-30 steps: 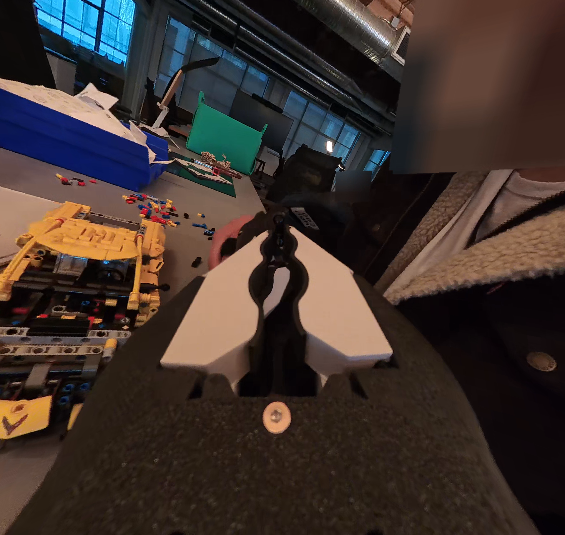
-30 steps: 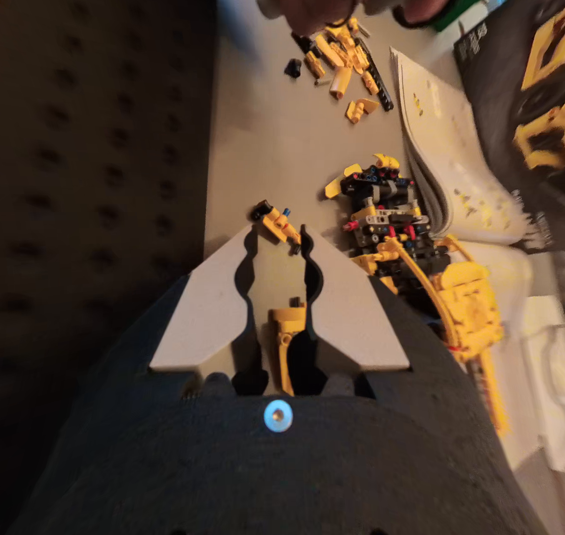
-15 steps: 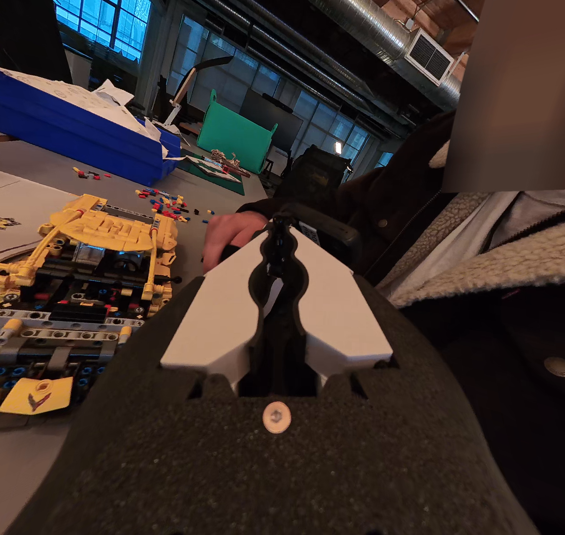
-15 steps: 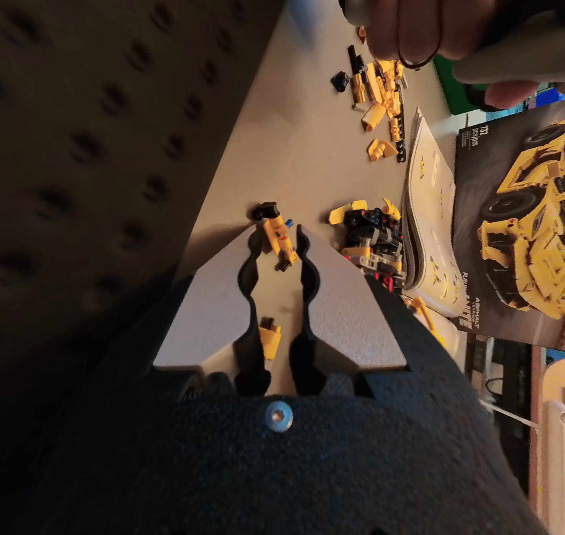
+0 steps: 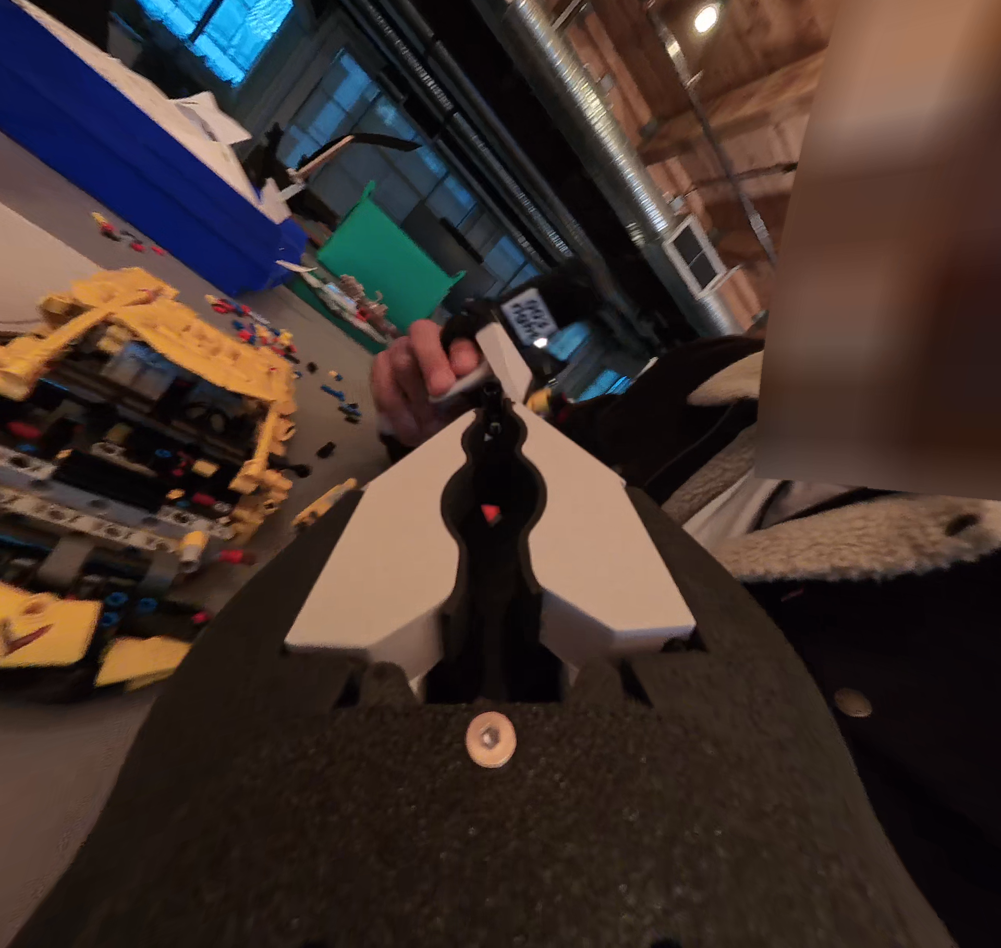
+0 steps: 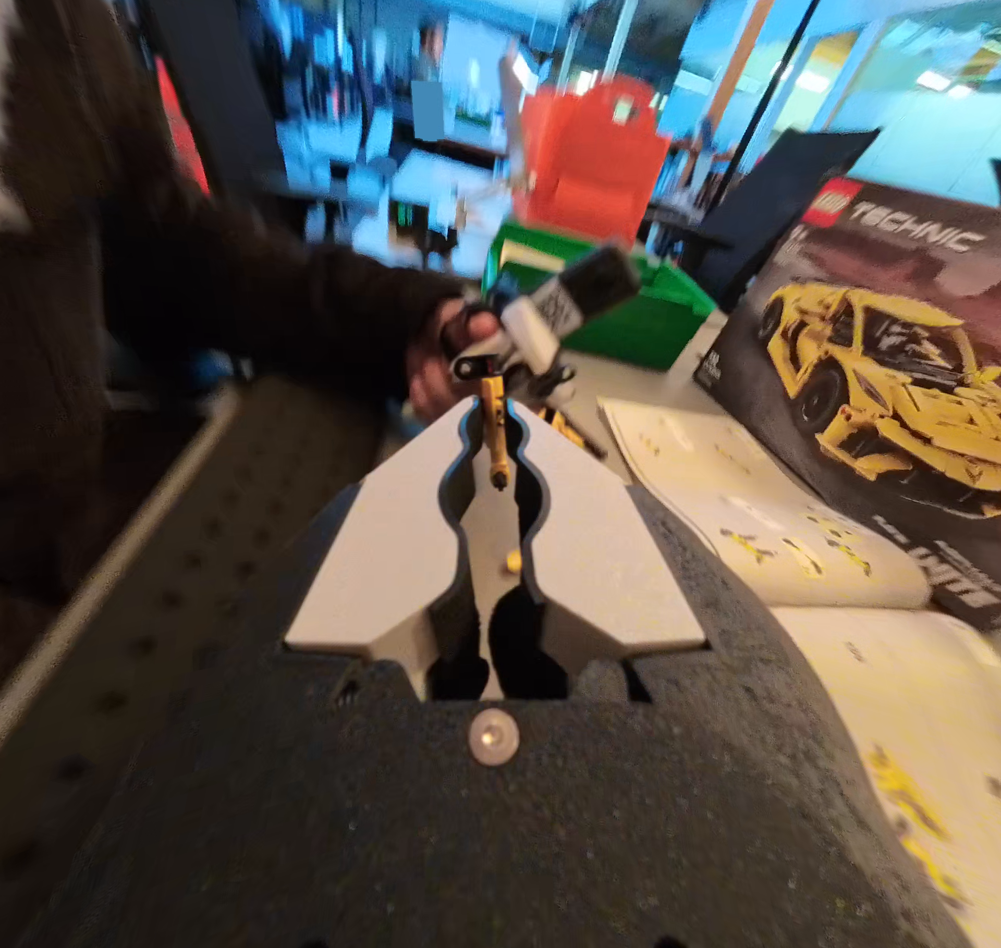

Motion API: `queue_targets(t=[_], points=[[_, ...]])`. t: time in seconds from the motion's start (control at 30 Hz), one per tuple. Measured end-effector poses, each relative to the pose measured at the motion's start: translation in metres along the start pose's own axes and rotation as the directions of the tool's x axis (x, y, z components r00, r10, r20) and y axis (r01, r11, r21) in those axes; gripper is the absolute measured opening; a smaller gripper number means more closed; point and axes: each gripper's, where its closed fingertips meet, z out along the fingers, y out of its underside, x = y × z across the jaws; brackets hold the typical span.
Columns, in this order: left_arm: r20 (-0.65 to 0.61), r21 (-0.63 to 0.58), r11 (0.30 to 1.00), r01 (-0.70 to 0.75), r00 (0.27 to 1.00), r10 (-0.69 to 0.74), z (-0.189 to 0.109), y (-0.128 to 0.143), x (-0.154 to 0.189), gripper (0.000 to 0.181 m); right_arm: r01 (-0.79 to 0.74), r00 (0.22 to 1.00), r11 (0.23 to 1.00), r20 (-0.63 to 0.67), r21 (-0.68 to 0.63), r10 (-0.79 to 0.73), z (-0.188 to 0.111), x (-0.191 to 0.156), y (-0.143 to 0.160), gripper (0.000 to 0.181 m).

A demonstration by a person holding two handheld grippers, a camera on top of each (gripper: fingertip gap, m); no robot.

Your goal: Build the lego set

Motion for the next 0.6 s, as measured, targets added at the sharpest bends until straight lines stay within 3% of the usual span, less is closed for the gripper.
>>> queue_targets(t=[0.07, 0.17, 0.6], points=[[-0.091, 0.048, 0.997, 0.061, 0.994, -0.057, 0.005, -0.004, 0.008, 0.006, -0.120, 0.993, 0.987, -0.008, 0.111, 0.122, -0.007, 0.014, -0.014, 0.005], [-0.155, 0.075, 0.990, 0.118, 0.982, -0.105, 0.011, -0.007, 0.010, 0.006, -0.075, 0.995, 0.982, -0.046, 0.174, 0.084, -0.012, 0.024, -0.017, 0.005], [-0.174, 0.160, 0.974, 0.163, 0.976, -0.134, 0.028, -0.015, 0.000, 0.005, -0.074, 0.995, 0.982, -0.057, 0.174, 0.085, 0.000, 0.030, -0.009, 0.005]])
